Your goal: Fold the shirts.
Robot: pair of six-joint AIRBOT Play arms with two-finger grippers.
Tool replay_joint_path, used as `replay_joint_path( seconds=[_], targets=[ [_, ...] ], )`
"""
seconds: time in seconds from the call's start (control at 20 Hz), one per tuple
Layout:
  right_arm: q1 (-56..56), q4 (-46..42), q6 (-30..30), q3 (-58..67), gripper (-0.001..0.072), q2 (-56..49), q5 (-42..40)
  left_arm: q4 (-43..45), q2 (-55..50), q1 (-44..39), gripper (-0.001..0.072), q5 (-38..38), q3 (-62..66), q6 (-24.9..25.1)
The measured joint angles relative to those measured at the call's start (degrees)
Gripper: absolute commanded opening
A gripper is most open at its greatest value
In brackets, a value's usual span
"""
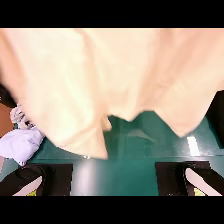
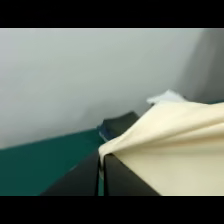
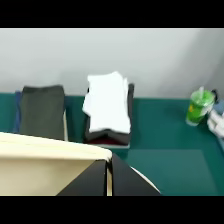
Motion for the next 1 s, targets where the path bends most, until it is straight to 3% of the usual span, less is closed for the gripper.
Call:
replay_joint_path(
  seconds=[0.15,0.3,0.65,0.7,0.75,0.8,1.0],
  targets=[
    [0.68,4.11,-0.22,-6.99,0.0020,-5.51,-1.46,0.81,-10.56,0.04,0.0026,-8.87,-0.50,0.13],
    [4.07,5.57,-0.39,-15.61,0.0020,-12.52,-3.37,1.55,-22.45,0.04,0.0026,-13.09,-3.45,0.37],
    [12.72,3.72,-0.66,-24.13,0.0040,-30.40,-10.51,2.86,-43.30,0.33,0.0028,-9.05,-8.68,0.57],
    [13.42,3.72,-0.66,-23.54,0.0257,-32.33,-10.54,3.13,-44.65,0.72,0.0136,-8.13,-8.85,0.55],
    [13.99,3.74,-0.66,-22.45,0.0444,-33.99,-10.49,3.13,-45.57,1.25,0.0423,-7.58,-8.98,0.50],
    [14.23,3.74,-0.72,-21.20,0.0447,-35.10,-10.25,3.04,-46.01,1.99,0.0488,-7.67,-9.09,0.42],
    [13.29,3.58,-0.72,-17.86,0.0437,-35.39,-5.84,1.62,-44.46,6.95,0.0478,-11.23,-9.33,0.22]
  ],
)
